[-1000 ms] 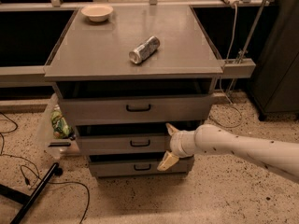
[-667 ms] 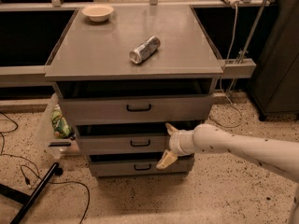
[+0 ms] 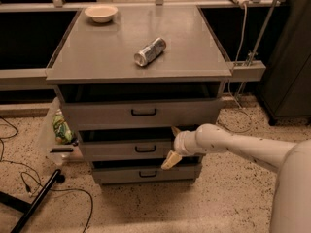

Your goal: Open middle drawer

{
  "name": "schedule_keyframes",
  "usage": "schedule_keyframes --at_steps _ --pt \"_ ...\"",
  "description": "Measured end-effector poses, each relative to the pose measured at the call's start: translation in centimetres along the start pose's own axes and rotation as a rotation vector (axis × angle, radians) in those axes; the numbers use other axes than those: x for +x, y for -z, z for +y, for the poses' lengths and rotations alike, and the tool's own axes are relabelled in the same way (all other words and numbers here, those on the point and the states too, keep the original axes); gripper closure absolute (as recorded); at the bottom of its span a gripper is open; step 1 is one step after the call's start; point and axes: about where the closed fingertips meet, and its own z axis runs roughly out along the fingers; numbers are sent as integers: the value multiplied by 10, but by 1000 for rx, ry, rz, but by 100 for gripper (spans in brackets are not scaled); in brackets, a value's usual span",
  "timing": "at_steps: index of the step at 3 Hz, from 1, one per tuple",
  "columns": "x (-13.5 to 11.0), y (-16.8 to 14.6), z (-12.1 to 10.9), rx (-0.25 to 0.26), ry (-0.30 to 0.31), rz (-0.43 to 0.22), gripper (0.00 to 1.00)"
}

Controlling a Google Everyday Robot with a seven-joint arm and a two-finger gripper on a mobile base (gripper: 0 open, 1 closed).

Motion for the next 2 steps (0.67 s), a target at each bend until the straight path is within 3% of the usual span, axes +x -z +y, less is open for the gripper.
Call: schedule_keyframes --at_steps 2 --pt "24 -31 -3 -34 -43 26 0"
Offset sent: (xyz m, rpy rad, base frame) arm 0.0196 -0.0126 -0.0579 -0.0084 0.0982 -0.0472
